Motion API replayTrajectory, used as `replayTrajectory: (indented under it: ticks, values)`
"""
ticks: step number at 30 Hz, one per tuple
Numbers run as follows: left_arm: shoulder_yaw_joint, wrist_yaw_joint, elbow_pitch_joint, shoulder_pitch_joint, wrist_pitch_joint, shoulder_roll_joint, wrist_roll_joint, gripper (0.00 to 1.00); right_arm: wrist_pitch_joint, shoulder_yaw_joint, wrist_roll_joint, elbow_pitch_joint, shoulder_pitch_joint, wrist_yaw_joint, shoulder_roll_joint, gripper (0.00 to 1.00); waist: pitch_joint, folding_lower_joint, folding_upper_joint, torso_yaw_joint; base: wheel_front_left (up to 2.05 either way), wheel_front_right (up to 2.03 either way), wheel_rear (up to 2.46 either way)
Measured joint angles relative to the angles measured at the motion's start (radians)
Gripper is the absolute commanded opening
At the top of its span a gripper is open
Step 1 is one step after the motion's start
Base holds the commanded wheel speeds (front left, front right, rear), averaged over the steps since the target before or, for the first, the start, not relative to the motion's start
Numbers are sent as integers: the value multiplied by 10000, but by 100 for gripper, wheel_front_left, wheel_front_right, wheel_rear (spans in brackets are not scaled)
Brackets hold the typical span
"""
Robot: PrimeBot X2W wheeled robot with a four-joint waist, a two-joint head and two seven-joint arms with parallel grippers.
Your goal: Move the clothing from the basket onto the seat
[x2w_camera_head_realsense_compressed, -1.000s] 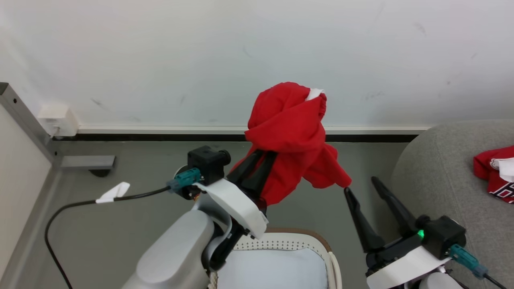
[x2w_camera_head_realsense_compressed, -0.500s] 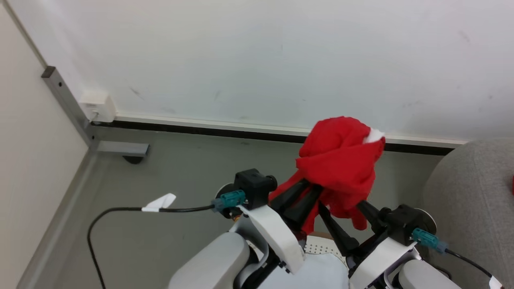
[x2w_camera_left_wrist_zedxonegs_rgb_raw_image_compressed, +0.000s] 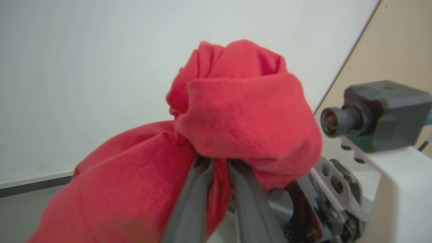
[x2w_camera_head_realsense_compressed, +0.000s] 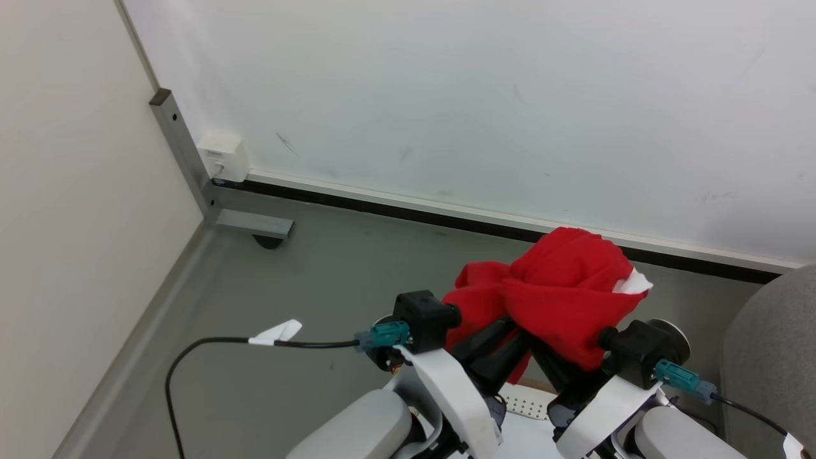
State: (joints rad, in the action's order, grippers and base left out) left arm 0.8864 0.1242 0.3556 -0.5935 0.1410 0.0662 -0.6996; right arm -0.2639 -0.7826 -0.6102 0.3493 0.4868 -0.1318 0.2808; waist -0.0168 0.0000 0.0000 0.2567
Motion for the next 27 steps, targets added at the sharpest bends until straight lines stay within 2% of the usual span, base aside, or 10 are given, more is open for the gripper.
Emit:
replayTrajectory:
  ticks: [14,15,17,18,27]
  values:
    - [-109,-123,257,-15,165,159,-46,0,-2,4,-205,-98,-180,-2,173,0,-138,0,0,-459,0,0,0]
    - [-115,-157,284,-16,190,157,-48,7,-2,27,-247,-86,-184,-2,171,0,-145,0,1,-510,0,0,0]
    - [-125,-196,334,-16,213,161,-54,78,-2,148,-334,-81,-210,-2,180,0,-168,0,0,-617,0,0,0]
    - [-128,-213,372,-15,274,180,-54,100,-2,236,-380,-71,-229,-2,213,0,-186,0,0,-673,0,0,0]
    - [-98,-238,395,-38,637,382,36,100,-4,1181,-523,-136,-337,0,520,0,-433,0,0,-1501,0,0,0]
